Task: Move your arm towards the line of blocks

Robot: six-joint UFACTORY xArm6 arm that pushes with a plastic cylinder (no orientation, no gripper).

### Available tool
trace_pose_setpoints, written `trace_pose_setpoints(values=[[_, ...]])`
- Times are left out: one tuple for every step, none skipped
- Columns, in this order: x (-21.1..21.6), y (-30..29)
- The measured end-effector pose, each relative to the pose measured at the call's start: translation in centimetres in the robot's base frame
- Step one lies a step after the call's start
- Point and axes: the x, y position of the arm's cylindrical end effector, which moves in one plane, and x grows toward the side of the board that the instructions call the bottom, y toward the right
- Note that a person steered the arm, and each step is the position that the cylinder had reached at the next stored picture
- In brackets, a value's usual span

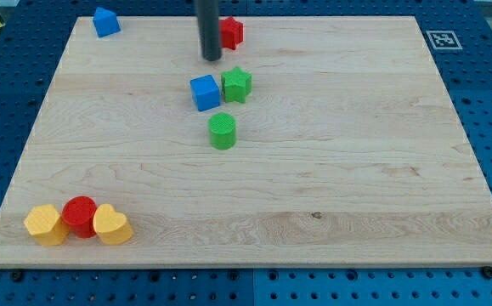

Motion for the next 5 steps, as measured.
trace_pose_setpoints(values=[[-1.6,1.5],[-2.8,1.5],[-1.6,1.7],[1.5,0.8],[2.2,-3.6]])
